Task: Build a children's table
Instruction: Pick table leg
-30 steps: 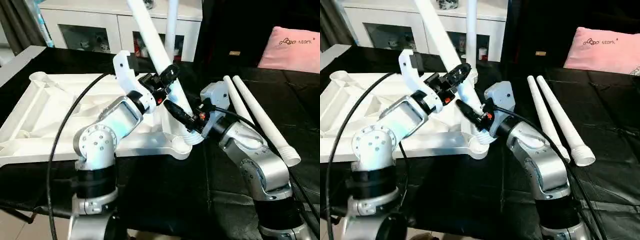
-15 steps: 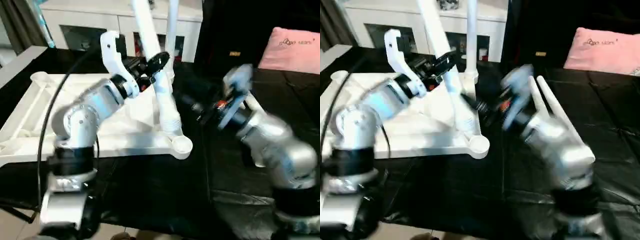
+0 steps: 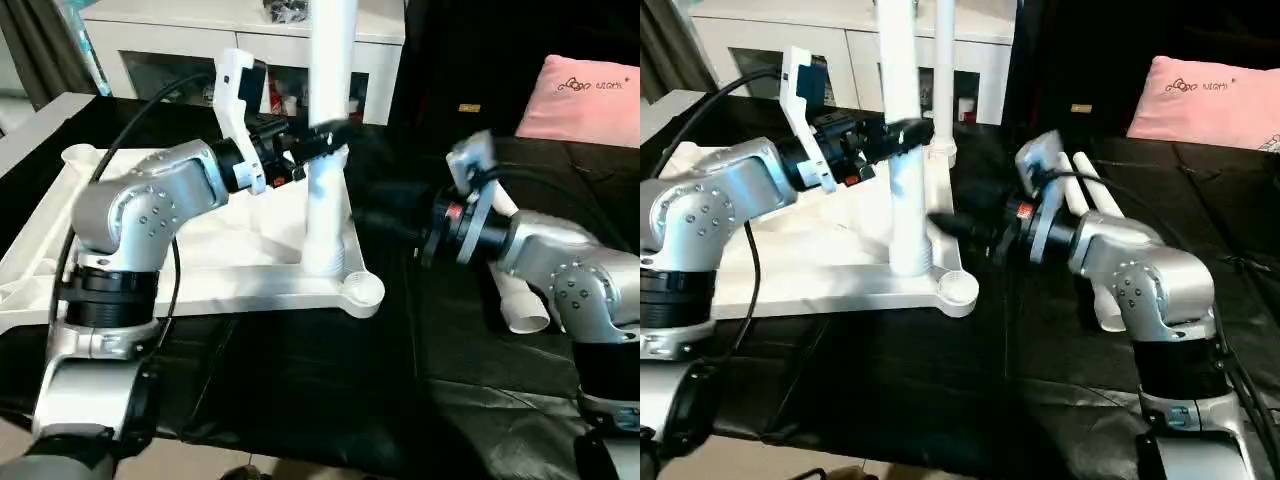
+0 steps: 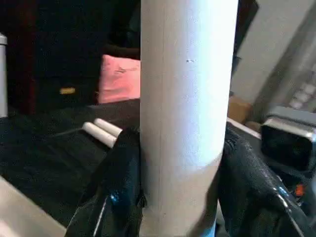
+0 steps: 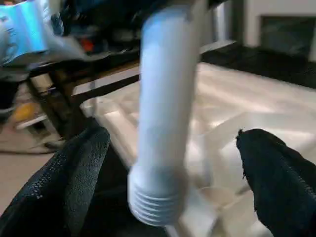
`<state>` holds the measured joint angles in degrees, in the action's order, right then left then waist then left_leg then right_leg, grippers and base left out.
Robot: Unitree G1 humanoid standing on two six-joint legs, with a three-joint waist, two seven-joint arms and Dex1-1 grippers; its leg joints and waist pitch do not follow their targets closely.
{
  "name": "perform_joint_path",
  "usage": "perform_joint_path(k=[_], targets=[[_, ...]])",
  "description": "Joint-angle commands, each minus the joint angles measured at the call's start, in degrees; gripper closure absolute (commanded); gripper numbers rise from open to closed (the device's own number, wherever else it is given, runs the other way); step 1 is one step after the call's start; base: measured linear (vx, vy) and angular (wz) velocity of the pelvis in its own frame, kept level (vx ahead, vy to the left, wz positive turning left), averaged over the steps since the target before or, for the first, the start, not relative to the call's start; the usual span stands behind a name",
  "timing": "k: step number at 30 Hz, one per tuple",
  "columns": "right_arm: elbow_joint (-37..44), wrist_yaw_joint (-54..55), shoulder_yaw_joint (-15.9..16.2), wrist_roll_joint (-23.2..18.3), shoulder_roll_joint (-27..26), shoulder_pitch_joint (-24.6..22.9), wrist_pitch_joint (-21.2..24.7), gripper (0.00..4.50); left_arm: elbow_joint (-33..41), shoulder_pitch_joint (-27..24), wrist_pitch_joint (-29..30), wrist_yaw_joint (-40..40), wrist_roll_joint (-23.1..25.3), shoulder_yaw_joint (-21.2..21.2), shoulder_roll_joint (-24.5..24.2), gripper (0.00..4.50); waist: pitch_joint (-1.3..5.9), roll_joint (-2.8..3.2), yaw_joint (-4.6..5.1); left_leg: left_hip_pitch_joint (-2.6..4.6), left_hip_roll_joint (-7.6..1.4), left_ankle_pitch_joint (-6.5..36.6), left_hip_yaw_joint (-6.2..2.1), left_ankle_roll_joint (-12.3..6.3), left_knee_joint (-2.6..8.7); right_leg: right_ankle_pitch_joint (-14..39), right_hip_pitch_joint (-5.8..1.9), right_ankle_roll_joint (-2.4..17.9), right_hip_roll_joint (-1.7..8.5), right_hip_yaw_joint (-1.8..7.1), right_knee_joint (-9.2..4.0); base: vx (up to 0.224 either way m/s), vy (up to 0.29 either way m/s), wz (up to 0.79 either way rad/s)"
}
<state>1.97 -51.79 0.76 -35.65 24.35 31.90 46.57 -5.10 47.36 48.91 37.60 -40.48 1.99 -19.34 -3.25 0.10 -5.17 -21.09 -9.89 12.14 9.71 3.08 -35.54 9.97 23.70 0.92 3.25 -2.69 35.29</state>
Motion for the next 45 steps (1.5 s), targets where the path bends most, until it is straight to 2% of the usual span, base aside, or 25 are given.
perform_joint_path(k=[1, 7, 13, 21, 23, 26, 28, 31, 32, 38, 43, 45], targets=[[0.30, -1.98, 0.97, -1.13, 0.49, 1.72, 1.30, 0.00, 2.22, 1.69, 0.75, 2.11, -1.07, -0.98, -0.01, 2.68, 4.21, -0.32, -0.24, 0.20, -2.34, 1.86, -0.65, -1.04, 3.78, 6.65, -4.10, 13.04, 4.30, 2.50, -3.09, 0.000, 0.000, 0.00], [-0.55, -3.20, 2.01, -1.48, 0.51, 2.14, 2.33, 0.00, 4.16, 1.58, 1.47, 5.32, -3.05, -1.53, 0.12, 2.68, 4.19, -0.33, -0.27, 0.18, -2.30, 1.75, -0.60, -0.76, 3.74, 7.24, -4.04, 13.18, 4.34, 2.50, -3.16, 0.000, 0.000, 0.00], [-0.96, -7.43, 4.75, -1.39, 1.45, 1.87, 2.22, 0.00, 5.06, 2.38, 3.16, 8.21, -5.34, -1.53, 0.54, 2.68, 4.18, -0.37, -0.30, 0.16, -2.28, 2.03, -0.56, -0.92, 3.69, 7.41, -4.06, 13.10, 4.26, 2.49, -3.18, 0.000, 0.000, 0.00], [-1.30, -9.24, 5.53, -1.60, 1.71, 2.13, 2.33, 0.00, 6.46, 1.98, 3.87, 10.39, -5.72, -2.94, 0.50, 2.68, 4.23, -0.34, -0.36, 0.21, -2.39, 1.53, -0.61, -1.06, 3.69, 7.39, -3.98, 13.03, 4.27, 2.49, -3.13, 0.000, 0.000, 0.00], [-1.42, -9.69, 5.65, -1.70, 1.80, 2.14, 2.46, 0.29, 6.49, 2.12, 4.07, 10.55, -5.96, -3.07, 0.57, 2.68, 4.22, -0.34, -0.30, 0.19, -2.42, 1.56, -0.65, -1.01, 3.71, 7.16, -4.02, 13.19, 4.28, 2.49, -3.09, 0.000, 0.000, 0.00], [-1.41, -10.35, 5.86, -1.70, 1.89, 2.00, 2.58, 0.42, 6.42, 2.34, 4.09, 10.80, -5.83, -3.15, 0.70, 2.68, 4.20, -0.41, -0.32, 0.16, -2.34, 1.92, -0.61, -1.02, 3.68, 7.78, -4.06, 13.01, 4.26, 2.49, -3.20, 0.000, 0.000, 0.00], [-1.38, -10.49, 5.90, -1.72, 1.90, 1.94, 2.63, 0.71, 6.37, 2.42, 4.09, 10.82, -5.79, -3.13, 0.77, 2.68, 4.22, -0.38, -0.35, 0.18, -2.37, 1.89, -0.62, -1.03, 3.68, 7.85, -4.06, 12.96, 4.28, 2.48, -3.20, 0.000, 0.000, 0.00], [-1.23, -10.94, 6.07, -1.68, 1.87, 1.60, 2.80, 0.90, 5.86, 2.96, 3.85, 10.80, -5.54, -2.84, 1.06, 2.68, 4.25, -0.36, -0.37, 0.19, -2.38, 1.61, -0.64, -1.11, 3.65, 7.30, -4.03, 13.10, 4.24, 2.47, -3.14, 0.000, 0.000, 0.00], [-1.31, -11.03, 6.18, -1.60, 1.91, 1.47, 2.74, 1.15, 5.64, 3.16, 3.71, 10.77, -5.45, -2.73, 1.12, 2.68, 4.24, -0.36, -0.39, 0.14, -2.34, 1.54, -0.64, -1.15, 3.65, 7.23, -4.06, 13.14, 4.24, 2.46, -3.15, 0.000, 0.000, 0.00], [-1.50, -10.92, 6.43, -0.74, 1.85, 1.23, 2.04, 1.55, 4.98, 3.76, 3.37, 10.66, -5.25, -2.37, 1.28, 2.68, 4.27, -0.33, -0.42, 0.17, -2.32, 1.38, -0.63, -1.13, 3.60, 6.87, -4.06, 13.25, 4.20, 2.46, -3.10, 0.000, 0.000, 0.00], [-2.05, -10.64, 6.50, 0.05, 1.62, 1.17, 1.19, 1.22, 5.04, 3.77, 3.41, 10.80, -5.20, -2.35, 1.39, 2.68, 4.25, -0.32, -0.42, 0.14, -2.32, 1.74, -0.65, -0.96, 3.62, 7.37, -4.11, 13.20, 4.25, 2.45, -3.16, 0.000, 0.000, 0.00], [-2.11, -10.49, 6.37, -0.01, 1.51, 1.16, 1.22, 0.94, 5.05, 3.80, 3.47, 10.87, -5.21, -2.36, 1.37, 2.68, 4.29, -0.35, -0.41, 0.11, -2.28, 1.65, -0.63, -1.00, 3.60, 7.48, -4.14, 13.21, 4.23, 2.45, -3.19, 0.000, 0.000, 0.00]])
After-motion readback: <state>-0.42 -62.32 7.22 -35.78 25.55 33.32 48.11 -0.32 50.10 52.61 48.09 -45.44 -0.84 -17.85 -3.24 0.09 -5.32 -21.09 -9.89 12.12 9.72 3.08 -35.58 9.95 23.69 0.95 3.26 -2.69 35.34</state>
